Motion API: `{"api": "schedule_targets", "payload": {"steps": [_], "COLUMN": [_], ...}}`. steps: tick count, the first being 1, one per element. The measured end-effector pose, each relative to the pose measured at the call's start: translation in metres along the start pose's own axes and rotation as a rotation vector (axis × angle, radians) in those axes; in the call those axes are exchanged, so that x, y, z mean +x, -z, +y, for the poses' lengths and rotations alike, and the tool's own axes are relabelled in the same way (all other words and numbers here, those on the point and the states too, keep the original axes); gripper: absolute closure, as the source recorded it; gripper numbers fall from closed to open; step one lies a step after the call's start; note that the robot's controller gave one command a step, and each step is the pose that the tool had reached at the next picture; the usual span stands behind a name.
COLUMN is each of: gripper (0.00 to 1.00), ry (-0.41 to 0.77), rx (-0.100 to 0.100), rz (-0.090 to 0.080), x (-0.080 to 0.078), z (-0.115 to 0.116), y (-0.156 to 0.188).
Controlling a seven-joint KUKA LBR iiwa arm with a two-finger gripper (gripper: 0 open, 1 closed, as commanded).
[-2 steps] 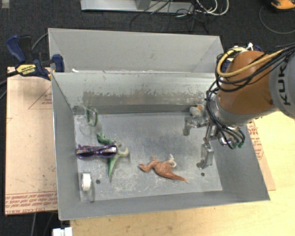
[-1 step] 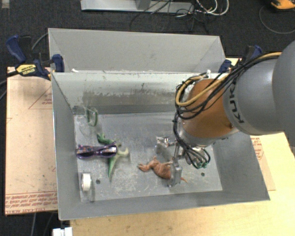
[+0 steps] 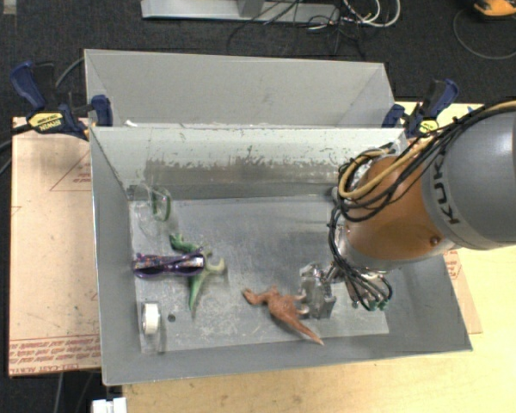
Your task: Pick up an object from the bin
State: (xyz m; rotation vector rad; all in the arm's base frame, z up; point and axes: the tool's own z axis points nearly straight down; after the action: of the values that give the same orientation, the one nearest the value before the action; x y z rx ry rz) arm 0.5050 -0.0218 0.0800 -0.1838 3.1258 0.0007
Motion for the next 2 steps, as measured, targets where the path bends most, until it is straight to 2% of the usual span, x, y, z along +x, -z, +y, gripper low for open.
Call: {"api": "schedule_targets", "payload": {"steps": [1,2], "gripper": [1.0,1.0], "ry": [0.0,0.288], "rx": [0.0,0.0], "rz": [0.0,-0.002], "x": [0.0,-0.013], "z": [0.0,0.023], "y": [0.0,-0.008]}}
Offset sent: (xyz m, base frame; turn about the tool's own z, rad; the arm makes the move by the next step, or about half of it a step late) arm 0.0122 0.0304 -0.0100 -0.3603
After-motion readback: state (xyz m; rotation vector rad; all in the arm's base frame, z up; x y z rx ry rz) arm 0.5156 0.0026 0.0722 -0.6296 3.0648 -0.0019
